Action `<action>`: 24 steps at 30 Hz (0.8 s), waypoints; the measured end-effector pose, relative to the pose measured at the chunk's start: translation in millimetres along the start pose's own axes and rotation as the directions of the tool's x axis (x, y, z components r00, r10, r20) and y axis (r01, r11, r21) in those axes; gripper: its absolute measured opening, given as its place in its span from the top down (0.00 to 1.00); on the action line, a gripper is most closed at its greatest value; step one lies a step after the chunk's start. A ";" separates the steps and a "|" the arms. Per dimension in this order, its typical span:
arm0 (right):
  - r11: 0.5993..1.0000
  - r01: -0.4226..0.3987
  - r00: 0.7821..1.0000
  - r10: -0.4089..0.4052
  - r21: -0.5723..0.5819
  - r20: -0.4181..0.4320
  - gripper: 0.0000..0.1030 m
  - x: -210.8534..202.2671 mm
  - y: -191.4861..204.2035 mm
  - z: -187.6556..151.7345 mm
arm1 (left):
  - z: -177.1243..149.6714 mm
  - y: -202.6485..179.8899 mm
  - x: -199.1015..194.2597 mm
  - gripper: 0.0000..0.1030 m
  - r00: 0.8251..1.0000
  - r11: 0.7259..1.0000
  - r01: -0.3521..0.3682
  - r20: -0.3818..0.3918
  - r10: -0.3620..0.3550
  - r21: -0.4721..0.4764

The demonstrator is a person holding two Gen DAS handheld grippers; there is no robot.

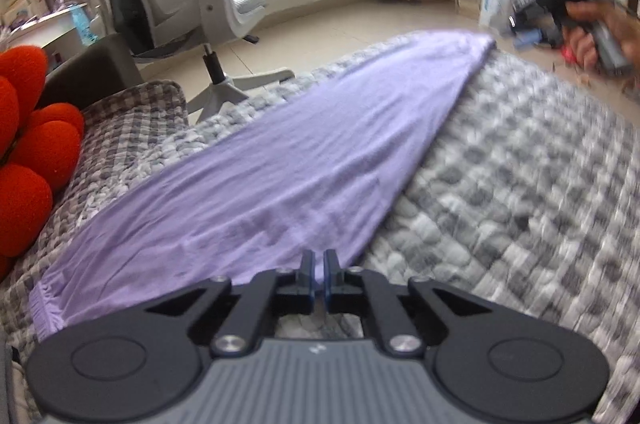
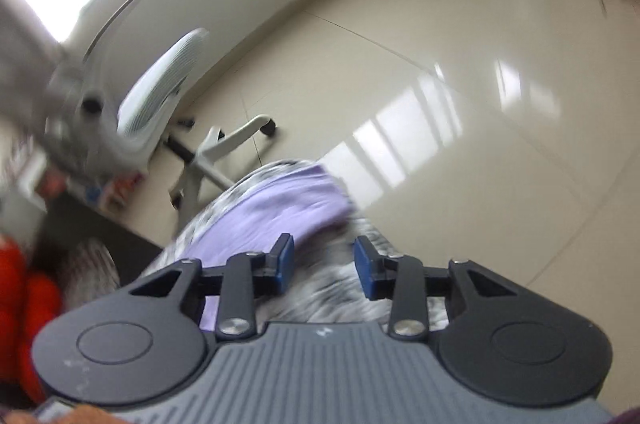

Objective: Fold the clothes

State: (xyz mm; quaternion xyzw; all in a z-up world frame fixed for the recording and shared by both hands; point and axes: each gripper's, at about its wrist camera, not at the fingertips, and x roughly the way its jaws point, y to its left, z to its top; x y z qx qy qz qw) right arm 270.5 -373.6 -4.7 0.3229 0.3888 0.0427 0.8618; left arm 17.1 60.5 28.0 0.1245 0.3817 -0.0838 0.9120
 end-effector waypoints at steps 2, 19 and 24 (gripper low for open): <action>0.993 -0.036 0.999 0.038 0.112 -0.015 0.63 7.1 -17.5 4.6 | 2.0 3.3 -1.6 0.96 1.000 1.000 0.008 0.011 -0.008 -0.030; 0.992 -0.123 0.984 0.116 0.041 0.135 0.93 15.5 4.3 22.0 | 9.7 12.5 21.6 0.79 0.994 0.984 -0.112 -0.027 0.110 -0.140; 0.998 -0.009 0.999 0.012 -0.054 0.048 0.92 33.8 -2.2 13.4 | 7.2 8.1 24.2 0.75 0.992 0.984 -0.125 -0.048 0.120 -0.124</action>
